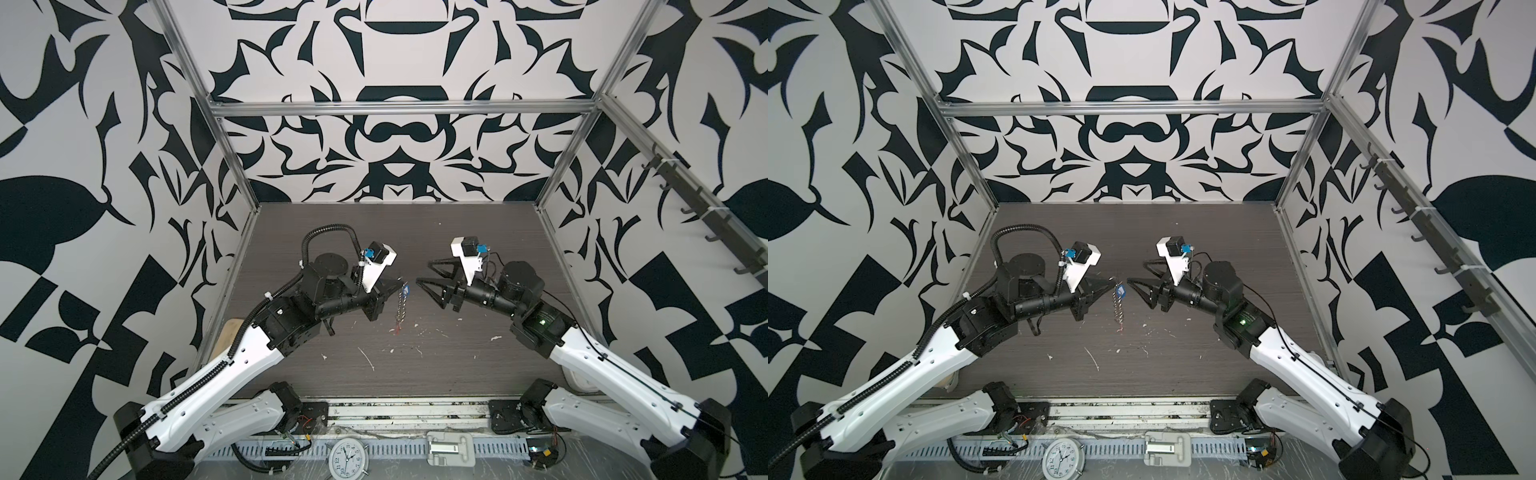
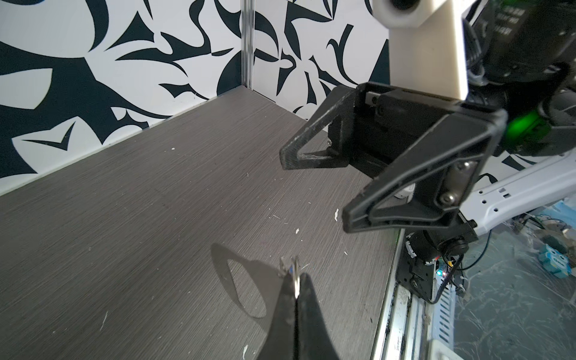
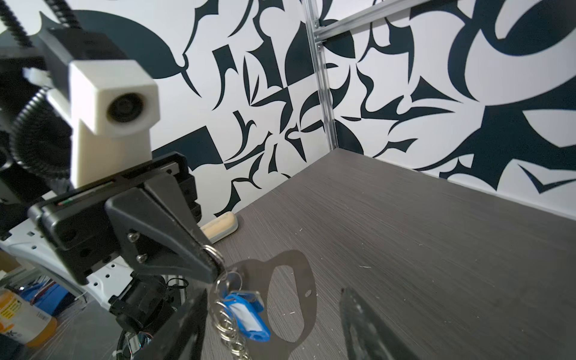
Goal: Remove the keys from the keyring
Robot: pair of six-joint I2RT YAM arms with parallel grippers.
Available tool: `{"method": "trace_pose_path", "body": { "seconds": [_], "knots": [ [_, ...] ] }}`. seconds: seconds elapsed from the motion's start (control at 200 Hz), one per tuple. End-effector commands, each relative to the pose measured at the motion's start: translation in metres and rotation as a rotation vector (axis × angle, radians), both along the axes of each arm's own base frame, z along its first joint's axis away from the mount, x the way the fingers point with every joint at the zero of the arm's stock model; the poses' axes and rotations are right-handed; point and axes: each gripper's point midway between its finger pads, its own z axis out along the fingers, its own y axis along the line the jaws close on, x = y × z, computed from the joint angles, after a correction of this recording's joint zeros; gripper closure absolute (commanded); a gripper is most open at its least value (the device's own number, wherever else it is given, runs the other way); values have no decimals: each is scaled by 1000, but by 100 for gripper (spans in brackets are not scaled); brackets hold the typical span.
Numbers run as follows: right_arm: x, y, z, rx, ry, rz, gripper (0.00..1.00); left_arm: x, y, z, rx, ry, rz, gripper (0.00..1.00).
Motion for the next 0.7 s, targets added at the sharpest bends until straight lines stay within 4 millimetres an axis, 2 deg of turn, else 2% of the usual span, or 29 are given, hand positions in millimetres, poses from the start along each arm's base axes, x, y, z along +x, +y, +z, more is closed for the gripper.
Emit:
{"method": "trace_pose_path", "body": {
  "seconds": [0.0, 0.14, 0.265, 0.42, 0.695],
  "knots": [
    [-7, 3, 16, 16, -50, 38, 28, -7, -2, 15, -61, -56, -36, 100],
    [-31, 15, 20, 53, -69, 205, 29, -19, -6, 17, -52, -38, -108, 100],
    [-41, 19, 26, 90, -75, 276, 34, -26, -9, 17, -46, -17, -156, 100],
    [-48, 23, 29, 94, -67, 335, 45, -29, -9, 18, -53, -19, -172, 100],
    [-49, 27, 24, 88, -37, 371, 59, -32, -9, 21, -59, -25, -187, 100]
  ]
}}
